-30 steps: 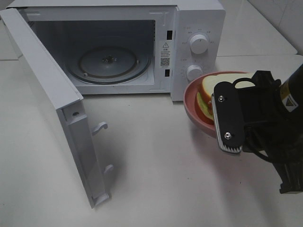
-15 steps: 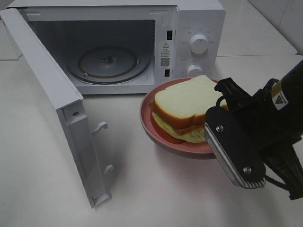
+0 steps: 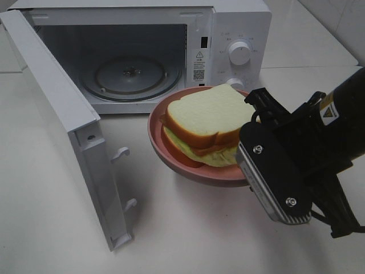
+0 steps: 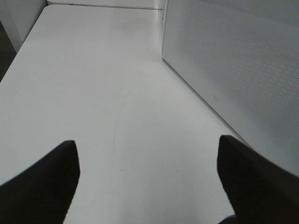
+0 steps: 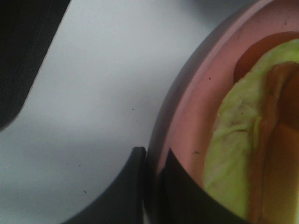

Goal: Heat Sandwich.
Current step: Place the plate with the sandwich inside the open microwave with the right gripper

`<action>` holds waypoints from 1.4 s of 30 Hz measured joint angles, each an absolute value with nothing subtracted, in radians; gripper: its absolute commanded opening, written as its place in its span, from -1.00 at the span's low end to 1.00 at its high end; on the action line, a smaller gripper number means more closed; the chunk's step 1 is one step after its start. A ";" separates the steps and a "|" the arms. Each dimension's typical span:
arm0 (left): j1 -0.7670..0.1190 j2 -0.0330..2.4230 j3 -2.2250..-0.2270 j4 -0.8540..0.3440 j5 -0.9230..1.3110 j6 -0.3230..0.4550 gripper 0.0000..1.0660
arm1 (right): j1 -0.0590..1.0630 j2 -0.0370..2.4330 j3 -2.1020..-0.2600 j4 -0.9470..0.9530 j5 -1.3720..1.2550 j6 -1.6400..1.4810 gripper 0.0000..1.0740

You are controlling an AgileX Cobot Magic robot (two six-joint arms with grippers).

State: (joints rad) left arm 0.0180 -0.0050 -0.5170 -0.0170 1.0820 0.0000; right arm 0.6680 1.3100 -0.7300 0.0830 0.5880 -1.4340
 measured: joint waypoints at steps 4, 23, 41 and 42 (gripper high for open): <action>0.018 -0.005 -0.517 -0.017 1.082 0.000 0.44 | 0.668 1.310 -0.730 0.083 0.583 -1.413 -1.00; 0.018 -0.005 -0.517 -0.017 1.082 0.000 0.44 | 0.669 1.480 -0.827 0.036 0.521 -1.441 -1.00; 0.018 -0.005 -0.517 -0.017 1.082 0.000 0.44 | 0.724 1.739 -1.108 0.006 0.518 -1.484 -1.00; 0.018 -0.005 -0.517 -0.017 1.082 0.000 0.44 | 0.724 1.750 -1.125 0.006 0.519 -1.487 -1.00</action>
State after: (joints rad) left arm 0.0180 -0.0050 -0.5170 -0.0170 1.0820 0.0000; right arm 0.7240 1.7500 -1.1250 0.0060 0.5190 -1.4870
